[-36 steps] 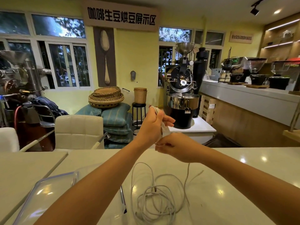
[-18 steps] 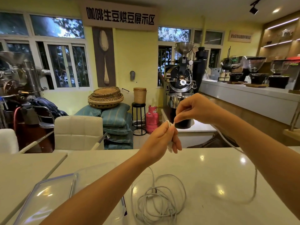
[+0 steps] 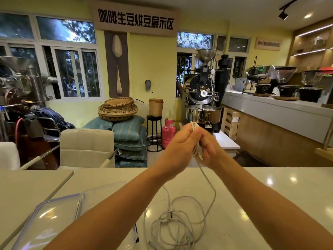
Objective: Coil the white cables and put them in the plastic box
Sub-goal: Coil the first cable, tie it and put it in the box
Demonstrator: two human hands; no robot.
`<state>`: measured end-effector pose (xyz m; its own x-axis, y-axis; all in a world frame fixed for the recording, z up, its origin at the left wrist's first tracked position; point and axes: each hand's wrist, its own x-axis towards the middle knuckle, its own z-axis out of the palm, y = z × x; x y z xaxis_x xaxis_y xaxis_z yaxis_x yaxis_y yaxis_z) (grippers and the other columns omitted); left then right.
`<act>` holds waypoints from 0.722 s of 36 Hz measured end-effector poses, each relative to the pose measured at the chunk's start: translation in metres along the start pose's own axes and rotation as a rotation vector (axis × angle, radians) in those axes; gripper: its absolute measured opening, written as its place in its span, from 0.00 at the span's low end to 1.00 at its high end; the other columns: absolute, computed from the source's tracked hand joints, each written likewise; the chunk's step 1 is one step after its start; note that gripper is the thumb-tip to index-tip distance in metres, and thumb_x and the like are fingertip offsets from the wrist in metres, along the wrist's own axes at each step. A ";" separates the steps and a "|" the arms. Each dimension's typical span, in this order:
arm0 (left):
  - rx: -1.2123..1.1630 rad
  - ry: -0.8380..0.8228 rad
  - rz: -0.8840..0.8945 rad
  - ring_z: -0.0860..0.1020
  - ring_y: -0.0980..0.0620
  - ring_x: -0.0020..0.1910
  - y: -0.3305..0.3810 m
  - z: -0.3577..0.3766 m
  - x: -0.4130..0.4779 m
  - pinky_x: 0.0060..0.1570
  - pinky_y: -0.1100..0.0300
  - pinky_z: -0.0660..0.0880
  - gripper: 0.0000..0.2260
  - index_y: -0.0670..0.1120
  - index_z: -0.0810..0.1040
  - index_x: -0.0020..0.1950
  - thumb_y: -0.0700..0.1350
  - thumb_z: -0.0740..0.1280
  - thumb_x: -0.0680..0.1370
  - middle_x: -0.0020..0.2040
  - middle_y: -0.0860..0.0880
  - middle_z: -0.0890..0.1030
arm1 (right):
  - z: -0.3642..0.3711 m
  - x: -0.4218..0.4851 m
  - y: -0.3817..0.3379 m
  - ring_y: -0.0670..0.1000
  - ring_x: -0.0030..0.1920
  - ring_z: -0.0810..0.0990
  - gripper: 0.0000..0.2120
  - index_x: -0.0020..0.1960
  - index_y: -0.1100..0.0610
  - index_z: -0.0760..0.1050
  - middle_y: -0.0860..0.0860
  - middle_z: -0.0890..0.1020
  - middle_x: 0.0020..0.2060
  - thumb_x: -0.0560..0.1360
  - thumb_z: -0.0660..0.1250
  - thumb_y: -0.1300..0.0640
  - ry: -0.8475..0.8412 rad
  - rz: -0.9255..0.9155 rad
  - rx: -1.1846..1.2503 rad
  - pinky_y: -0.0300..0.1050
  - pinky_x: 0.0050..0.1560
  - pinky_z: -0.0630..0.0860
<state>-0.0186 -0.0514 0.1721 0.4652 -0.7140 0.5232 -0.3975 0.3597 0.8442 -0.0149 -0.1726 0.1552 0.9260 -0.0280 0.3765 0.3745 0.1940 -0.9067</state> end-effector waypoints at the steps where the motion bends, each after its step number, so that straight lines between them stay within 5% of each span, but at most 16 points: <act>1: 0.010 0.014 0.003 0.76 0.58 0.28 0.000 -0.001 0.001 0.33 0.69 0.74 0.13 0.43 0.68 0.40 0.41 0.49 0.81 0.29 0.50 0.79 | 0.007 -0.003 0.006 0.44 0.31 0.77 0.13 0.33 0.50 0.80 0.49 0.78 0.28 0.67 0.66 0.42 0.007 0.013 0.004 0.36 0.33 0.73; 2: 0.030 0.032 0.001 0.76 0.60 0.28 0.000 -0.002 0.002 0.33 0.70 0.74 0.13 0.43 0.68 0.40 0.41 0.50 0.81 0.28 0.51 0.79 | 0.009 -0.004 0.015 0.43 0.32 0.76 0.15 0.38 0.49 0.80 0.48 0.79 0.29 0.62 0.69 0.37 0.009 0.034 -0.018 0.35 0.33 0.71; 4: 0.099 0.077 0.002 0.77 0.60 0.30 0.001 -0.007 0.004 0.36 0.70 0.75 0.12 0.43 0.68 0.40 0.42 0.50 0.81 0.30 0.52 0.79 | 0.019 -0.007 0.025 0.44 0.35 0.75 0.13 0.49 0.49 0.75 0.49 0.78 0.34 0.71 0.64 0.42 0.057 0.089 -0.134 0.36 0.31 0.70; 5: 0.138 0.100 0.009 0.77 0.58 0.31 0.000 -0.010 0.006 0.37 0.69 0.75 0.12 0.44 0.67 0.40 0.42 0.50 0.81 0.32 0.51 0.79 | 0.024 -0.009 0.025 0.46 0.32 0.73 0.08 0.48 0.51 0.73 0.50 0.76 0.33 0.76 0.59 0.49 0.085 0.118 -0.223 0.37 0.29 0.68; 9: 0.251 0.163 0.035 0.76 0.57 0.32 -0.005 -0.021 0.012 0.39 0.62 0.75 0.11 0.45 0.65 0.41 0.42 0.49 0.82 0.35 0.49 0.78 | 0.034 -0.023 0.018 0.45 0.26 0.65 0.14 0.36 0.54 0.71 0.48 0.71 0.25 0.79 0.55 0.60 -0.009 0.208 -0.469 0.34 0.25 0.61; 16: 0.477 0.201 0.095 0.74 0.61 0.30 -0.016 -0.039 0.017 0.37 0.67 0.73 0.11 0.49 0.63 0.39 0.42 0.50 0.81 0.35 0.50 0.77 | 0.035 -0.031 -0.009 0.42 0.28 0.67 0.15 0.54 0.64 0.77 0.49 0.70 0.28 0.79 0.55 0.57 -0.085 0.115 -1.084 0.32 0.30 0.63; 20: 0.563 0.202 0.082 0.74 0.59 0.30 -0.021 -0.045 0.017 0.35 0.69 0.72 0.13 0.51 0.62 0.38 0.41 0.50 0.81 0.34 0.51 0.76 | 0.036 -0.038 -0.019 0.43 0.32 0.68 0.15 0.53 0.60 0.77 0.49 0.74 0.37 0.79 0.55 0.53 -0.195 0.072 -1.394 0.37 0.35 0.65; 26: 0.589 0.134 -0.003 0.72 0.62 0.29 -0.034 -0.043 0.005 0.32 0.71 0.70 0.14 0.49 0.62 0.36 0.40 0.50 0.81 0.34 0.49 0.71 | 0.031 -0.031 -0.057 0.47 0.35 0.73 0.14 0.48 0.58 0.78 0.47 0.74 0.32 0.77 0.58 0.51 -0.185 -0.082 -1.576 0.46 0.46 0.75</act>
<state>0.0314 -0.0410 0.1506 0.5475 -0.6185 0.5636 -0.7494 -0.0627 0.6592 -0.0662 -0.1527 0.2012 0.9274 0.1508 0.3424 0.2023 -0.9720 -0.1198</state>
